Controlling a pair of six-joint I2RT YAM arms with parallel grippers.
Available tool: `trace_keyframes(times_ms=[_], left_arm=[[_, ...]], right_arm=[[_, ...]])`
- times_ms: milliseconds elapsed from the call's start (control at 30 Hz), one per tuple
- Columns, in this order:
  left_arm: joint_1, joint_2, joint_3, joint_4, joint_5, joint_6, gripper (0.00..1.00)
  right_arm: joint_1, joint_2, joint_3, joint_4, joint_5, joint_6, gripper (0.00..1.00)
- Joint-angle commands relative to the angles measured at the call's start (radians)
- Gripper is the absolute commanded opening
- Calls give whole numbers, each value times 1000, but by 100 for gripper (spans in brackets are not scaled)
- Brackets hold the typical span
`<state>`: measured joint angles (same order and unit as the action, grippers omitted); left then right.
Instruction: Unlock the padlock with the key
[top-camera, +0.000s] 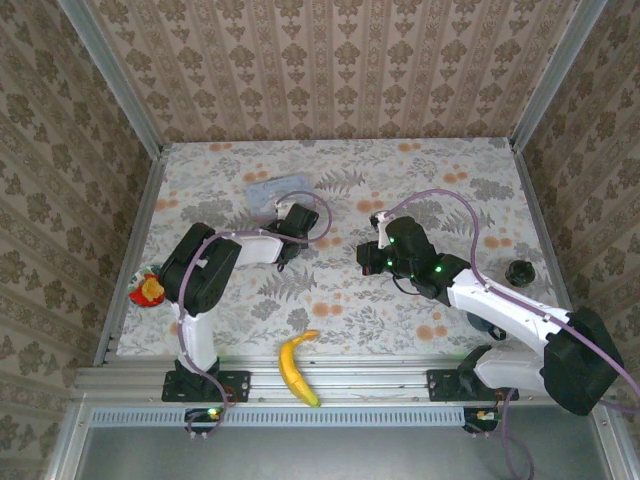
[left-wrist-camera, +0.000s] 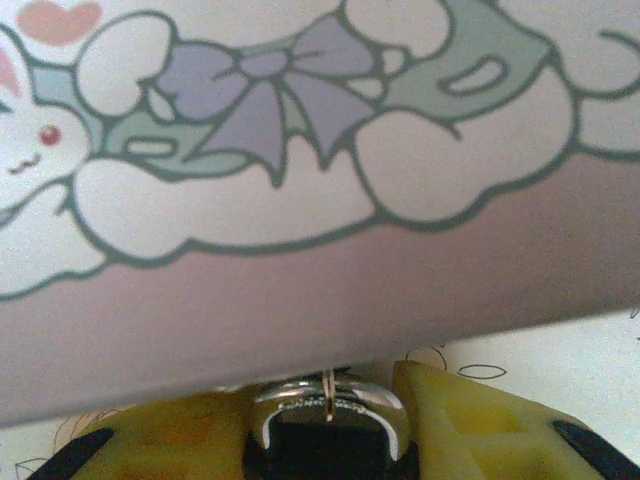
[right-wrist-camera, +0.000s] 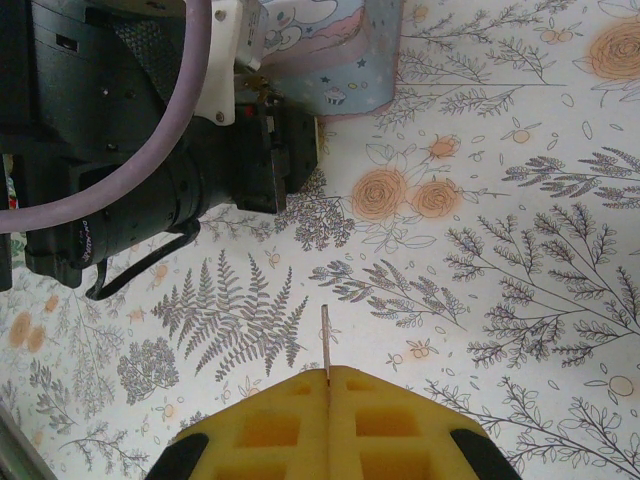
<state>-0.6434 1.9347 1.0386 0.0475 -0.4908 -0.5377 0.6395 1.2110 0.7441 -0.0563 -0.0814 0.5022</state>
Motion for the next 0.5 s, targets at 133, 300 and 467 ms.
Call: trace_keyframes(times_ms=[133,300,467], left_arm=[[5,26,30,6,1,22,25],[5,-8,23,-17,65,-3,14],[-2,-69,-11,-45,178,-101,13]], right_arm=[[3,-2,-15,18,22,11,0],[4,5,-30,33,23,17,0],[4,8,-78,78,28,36,0]])
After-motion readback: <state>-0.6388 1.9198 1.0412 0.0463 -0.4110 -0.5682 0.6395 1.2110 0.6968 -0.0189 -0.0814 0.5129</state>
